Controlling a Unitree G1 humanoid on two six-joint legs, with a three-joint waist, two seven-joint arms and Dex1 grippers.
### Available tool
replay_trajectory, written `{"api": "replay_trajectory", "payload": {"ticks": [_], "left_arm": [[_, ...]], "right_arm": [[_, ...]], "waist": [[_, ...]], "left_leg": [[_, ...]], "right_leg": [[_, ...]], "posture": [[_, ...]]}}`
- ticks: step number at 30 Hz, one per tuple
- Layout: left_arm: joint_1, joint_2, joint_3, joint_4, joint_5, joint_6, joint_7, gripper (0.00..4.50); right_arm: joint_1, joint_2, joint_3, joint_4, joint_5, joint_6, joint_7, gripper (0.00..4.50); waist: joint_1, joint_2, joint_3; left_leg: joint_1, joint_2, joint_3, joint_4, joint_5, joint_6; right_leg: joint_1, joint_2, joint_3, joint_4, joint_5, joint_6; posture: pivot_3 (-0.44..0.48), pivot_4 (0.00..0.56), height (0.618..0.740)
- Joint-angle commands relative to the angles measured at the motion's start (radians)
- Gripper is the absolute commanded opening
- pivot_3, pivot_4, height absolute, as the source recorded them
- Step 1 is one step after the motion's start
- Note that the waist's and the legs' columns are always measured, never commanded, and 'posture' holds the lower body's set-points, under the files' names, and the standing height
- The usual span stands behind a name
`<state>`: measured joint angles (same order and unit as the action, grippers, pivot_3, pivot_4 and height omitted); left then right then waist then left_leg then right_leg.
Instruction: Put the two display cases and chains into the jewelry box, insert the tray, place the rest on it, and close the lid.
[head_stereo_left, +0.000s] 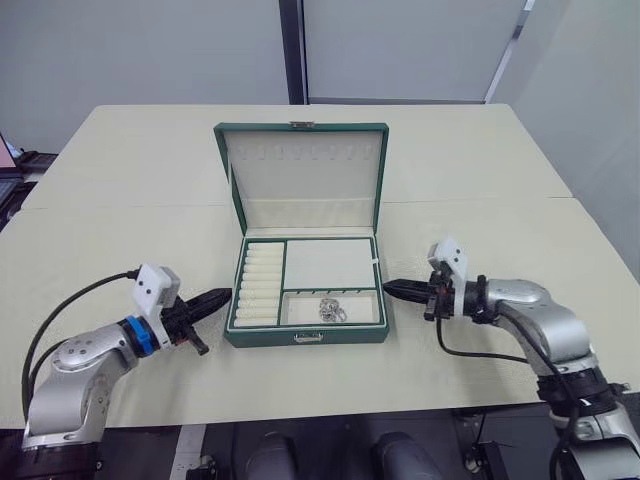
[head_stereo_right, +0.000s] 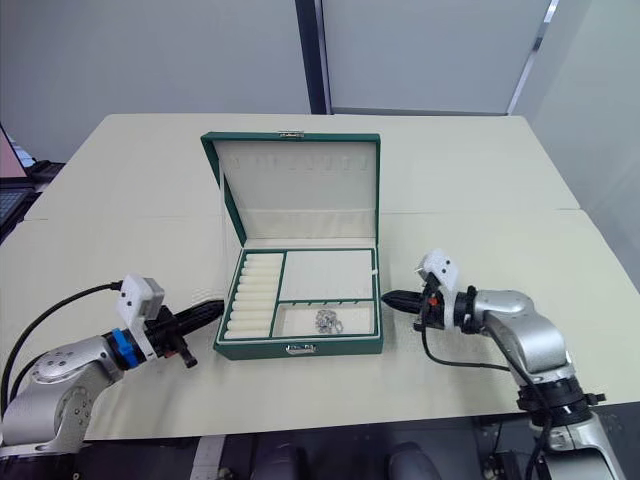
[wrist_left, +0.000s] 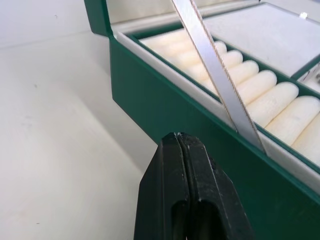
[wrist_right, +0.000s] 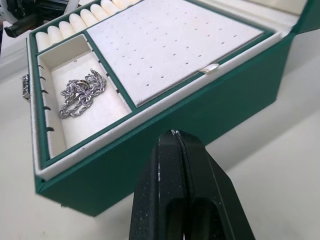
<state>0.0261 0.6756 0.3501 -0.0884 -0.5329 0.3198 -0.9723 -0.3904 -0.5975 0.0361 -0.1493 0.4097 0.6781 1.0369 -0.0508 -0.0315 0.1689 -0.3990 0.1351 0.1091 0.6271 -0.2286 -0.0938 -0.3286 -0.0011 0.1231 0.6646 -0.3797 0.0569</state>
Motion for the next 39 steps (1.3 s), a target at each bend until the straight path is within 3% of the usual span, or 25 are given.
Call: {"api": "replay_trajectory", "payload": {"ticks": [1,8,13,20,27,39], "left_arm": [[0.078,0.016,0.074,-0.115,-0.086,0.032,-0.024,0.00],[0.349,-0.015,0.199,-0.322,-0.156,0.012,-0.047,0.00],[0.600,-0.144,0.298,-0.426,-0.248,-0.077,-0.146,0.00],[0.758,-0.309,0.292,-0.436,-0.266,-0.236,-0.226,0.00],[0.785,-0.373,0.279,-0.407,-0.227,-0.366,-0.251,0.00],[0.770,-0.382,0.269,-0.379,-0.192,-0.514,-0.240,0.00]], "right_arm": [[-0.074,-0.045,-0.061,0.047,0.041,-0.027,0.049,0.01],[-0.331,-0.053,-0.061,0.425,-0.029,-0.222,0.100,0.01],[-0.571,-0.004,-0.029,0.820,-0.126,-0.425,0.135,0.01],[-0.822,0.079,-0.002,1.259,-0.261,-0.671,0.103,0.01],[-0.950,0.129,-0.029,1.420,-0.321,-0.744,0.067,0.01],[-1.016,0.167,-0.046,1.458,-0.363,-0.743,0.129,0.01]], "waist": [[-0.005,0.000,0.000],[-0.014,0.000,0.000],[-0.022,0.000,0.001],[-0.035,0.000,0.002],[-0.038,0.001,0.002],[-0.039,0.001,0.002]], "left_leg": [[0.000,0.000,0.000,0.000,0.000,0.000],[0.002,0.000,0.000,0.000,0.000,0.000],[0.002,0.000,0.002,0.001,0.000,0.000],[0.002,0.000,0.001,0.001,-0.001,0.001],[0.002,0.000,0.002,0.000,-0.001,0.002],[0.002,0.000,0.002,0.000,-0.001,0.002]], "right_leg": [[0.000,0.000,0.000,0.000,0.000,0.000],[0.001,0.000,0.001,0.000,0.001,0.000],[0.001,-0.001,0.002,-0.002,0.001,0.000],[0.002,-0.001,0.002,-0.002,0.001,0.000],[0.001,-0.001,0.002,-0.001,0.001,0.000],[0.001,-0.001,0.002,-0.001,0.001,0.000]], "posture": [[0.000,0.150,0.740],[0.000,0.150,0.740],[0.000,0.150,0.740],[0.000,0.150,0.740],[0.000,0.150,0.740],[0.000,0.150,0.740]]}}
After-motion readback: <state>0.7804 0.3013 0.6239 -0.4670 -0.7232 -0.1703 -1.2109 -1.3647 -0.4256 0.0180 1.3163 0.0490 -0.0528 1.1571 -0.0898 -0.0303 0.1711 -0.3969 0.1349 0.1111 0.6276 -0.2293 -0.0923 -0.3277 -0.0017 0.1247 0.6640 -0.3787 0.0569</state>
